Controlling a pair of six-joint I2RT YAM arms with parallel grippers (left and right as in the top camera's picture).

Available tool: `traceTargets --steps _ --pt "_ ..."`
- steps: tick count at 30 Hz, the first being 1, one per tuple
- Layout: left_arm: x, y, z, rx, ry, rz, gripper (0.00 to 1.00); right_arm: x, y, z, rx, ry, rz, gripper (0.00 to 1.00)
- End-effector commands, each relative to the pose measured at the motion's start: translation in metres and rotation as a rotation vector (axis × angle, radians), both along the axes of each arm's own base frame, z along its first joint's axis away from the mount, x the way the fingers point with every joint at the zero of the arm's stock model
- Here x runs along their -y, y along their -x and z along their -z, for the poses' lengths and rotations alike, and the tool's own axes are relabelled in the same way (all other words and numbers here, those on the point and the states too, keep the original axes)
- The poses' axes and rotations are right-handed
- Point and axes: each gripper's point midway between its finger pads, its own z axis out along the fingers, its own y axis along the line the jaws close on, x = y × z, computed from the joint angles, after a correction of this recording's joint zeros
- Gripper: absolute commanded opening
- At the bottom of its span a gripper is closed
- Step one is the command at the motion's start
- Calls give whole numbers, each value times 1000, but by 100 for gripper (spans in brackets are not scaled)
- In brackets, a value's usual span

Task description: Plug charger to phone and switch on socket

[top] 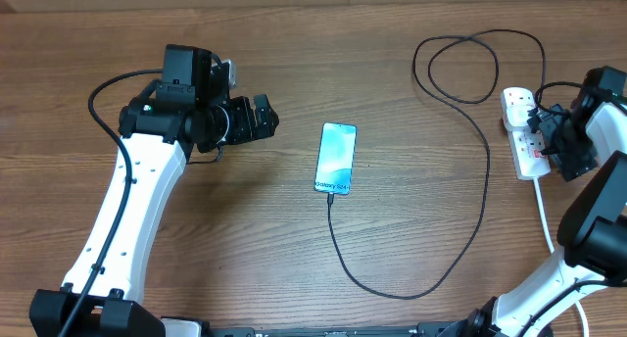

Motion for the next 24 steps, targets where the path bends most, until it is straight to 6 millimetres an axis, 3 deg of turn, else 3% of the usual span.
traceTargets --steps 1,13,19,24 --pt "-3 -2 -6 24 -9 4 99 -20 0 9 -16 -49 -63 100" --pt "-3 -2 -6 24 -9 4 100 -17 2 6 -32 -55 -64 100" --pt "-3 -2 -6 24 -9 4 100 -1 5 -40 -50 -57 -44 100" --pt "-3 -2 -6 24 -9 4 100 -6 6 -80 -38 -49 -113 100"
